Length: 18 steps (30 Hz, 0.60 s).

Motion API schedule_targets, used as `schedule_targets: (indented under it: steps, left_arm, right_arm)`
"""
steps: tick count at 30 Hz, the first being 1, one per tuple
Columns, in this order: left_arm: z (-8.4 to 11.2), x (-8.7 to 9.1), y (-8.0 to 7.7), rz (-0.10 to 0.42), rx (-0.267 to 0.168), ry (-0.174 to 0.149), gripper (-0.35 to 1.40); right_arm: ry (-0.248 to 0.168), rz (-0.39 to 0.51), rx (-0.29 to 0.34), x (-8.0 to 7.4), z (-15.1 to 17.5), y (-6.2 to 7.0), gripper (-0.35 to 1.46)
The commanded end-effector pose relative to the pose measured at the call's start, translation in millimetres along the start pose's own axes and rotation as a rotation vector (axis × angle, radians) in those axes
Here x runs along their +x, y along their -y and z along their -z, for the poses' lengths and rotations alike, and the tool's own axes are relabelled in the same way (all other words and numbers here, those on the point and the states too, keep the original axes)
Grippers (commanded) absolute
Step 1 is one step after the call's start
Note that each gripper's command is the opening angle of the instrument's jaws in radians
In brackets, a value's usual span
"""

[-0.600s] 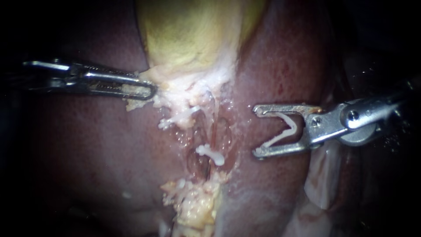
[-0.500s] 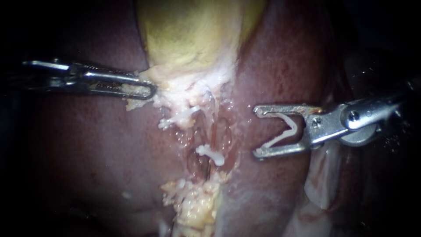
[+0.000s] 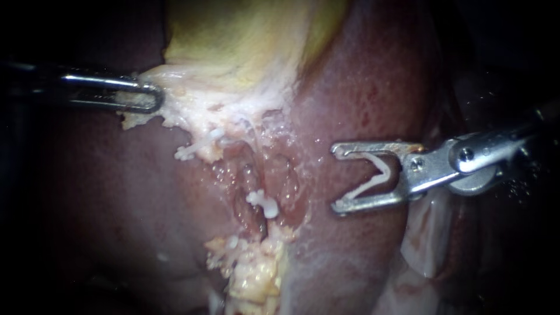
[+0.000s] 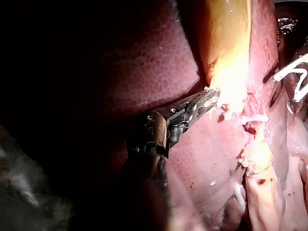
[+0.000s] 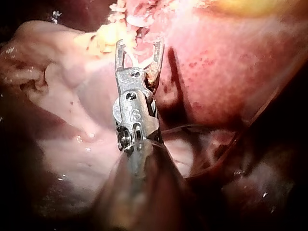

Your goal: Clipping second clip right tube

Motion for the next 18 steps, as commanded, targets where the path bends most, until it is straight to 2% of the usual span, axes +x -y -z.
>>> schedule_targets:
  steps: [1, 3, 7, 12, 18]
  left_arm:
    - [0.0, -0.1, 0.1, 0.0, 0.0, 0.0, -0.35]
    - [0.0, -0.1, 0.1, 0.0, 0.0, 0.0, -0.35]
    - [-0.1, -0.1, 0.0, 0.0, 0.001, -0.001, -0.35]
    - [-0.2, 0.0, 0.0, 0.0, 0.001, -0.001, -0.35]
    - [-0.3, 0.0, 0.0, 0.0, 0.002, -0.001, -0.35]
  right_arm:
    - [-0.008, -0.034, 0.0, -0.2, -0.5, 0.0, 0.45]
    - [-0.029, -0.117, 0.008, -0.5, -1.9, 0.0, 0.45]
    - [-0.054, -0.225, 0.018, -1.0, -4.7, -0.4, 0.45]
    - [-0.086, -0.353, 0.011, -1.1, -7.5, -1.7, 0.45]
    - [-0.108, -0.425, 0.009, -1.3, -8.8, -3.5, 0.45]
